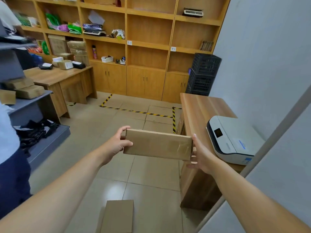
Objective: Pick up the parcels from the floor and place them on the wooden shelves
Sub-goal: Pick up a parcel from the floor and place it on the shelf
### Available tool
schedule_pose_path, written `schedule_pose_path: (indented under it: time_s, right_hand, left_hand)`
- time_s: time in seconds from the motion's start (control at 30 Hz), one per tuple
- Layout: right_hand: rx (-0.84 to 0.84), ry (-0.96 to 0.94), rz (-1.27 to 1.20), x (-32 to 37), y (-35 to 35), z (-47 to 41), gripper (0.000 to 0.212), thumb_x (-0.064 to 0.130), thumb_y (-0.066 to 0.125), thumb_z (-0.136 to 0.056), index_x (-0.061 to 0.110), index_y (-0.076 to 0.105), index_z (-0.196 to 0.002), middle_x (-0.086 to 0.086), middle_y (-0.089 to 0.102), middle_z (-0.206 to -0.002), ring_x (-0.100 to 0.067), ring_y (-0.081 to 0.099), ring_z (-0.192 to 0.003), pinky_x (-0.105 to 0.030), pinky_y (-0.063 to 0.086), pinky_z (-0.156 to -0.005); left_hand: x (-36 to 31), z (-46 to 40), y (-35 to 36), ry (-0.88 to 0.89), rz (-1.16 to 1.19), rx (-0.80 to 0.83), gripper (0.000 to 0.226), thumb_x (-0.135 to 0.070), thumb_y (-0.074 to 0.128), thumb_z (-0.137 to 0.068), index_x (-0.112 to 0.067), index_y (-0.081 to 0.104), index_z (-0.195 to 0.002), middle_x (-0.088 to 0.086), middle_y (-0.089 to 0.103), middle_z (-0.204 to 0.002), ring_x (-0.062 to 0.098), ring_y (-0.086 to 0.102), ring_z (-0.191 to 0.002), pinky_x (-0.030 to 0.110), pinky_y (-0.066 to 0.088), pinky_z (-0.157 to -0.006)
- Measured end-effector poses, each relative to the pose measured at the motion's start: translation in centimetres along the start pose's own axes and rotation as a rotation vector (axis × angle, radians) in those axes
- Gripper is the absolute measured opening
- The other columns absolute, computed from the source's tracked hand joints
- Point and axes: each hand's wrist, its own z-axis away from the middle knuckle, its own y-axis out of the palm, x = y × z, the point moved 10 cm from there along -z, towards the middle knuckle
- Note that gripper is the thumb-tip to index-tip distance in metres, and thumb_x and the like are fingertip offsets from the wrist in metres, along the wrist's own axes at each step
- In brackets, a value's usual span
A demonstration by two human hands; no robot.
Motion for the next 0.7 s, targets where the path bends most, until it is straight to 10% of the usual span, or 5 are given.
schedule_pose_path:
  time_s: [0.33,0.7]
  right_hand:
    - [0.090,-0.018,0.012,0.6,-0.7,2.1,0.047,0.042,0.054,-0.085,0.017,0.045,-0.124,-0.019,0.055,-0.119,-0.034,0.059,-0.104,-0.045,0.056,-0.080]
    - [0.041,-0.200,-0.141,2.7,-2.4,2.9,0.054,0.026,0.071,-0.079,0.033,0.043,-0.125,-0.006,0.046,-0.119,-0.031,0.049,-0.111,-0.054,0.048,-0.093]
  left_hand:
    - [-1.4,0.2,0.6,0.064,0.099,-0.055,0.032,-0.029,0.059,-0.086,-0.027,0.041,-0.112,0.006,0.057,-0.108,0.019,0.053,-0.096,0.037,0.039,-0.093]
    - [-0.9,0.6,3.3,0.084,0.073,-0.011,0.088,-0.001,0.066,-0.079,-0.030,0.013,-0.143,0.002,0.042,-0.125,0.020,0.041,-0.118,0.032,0.032,-0.096]
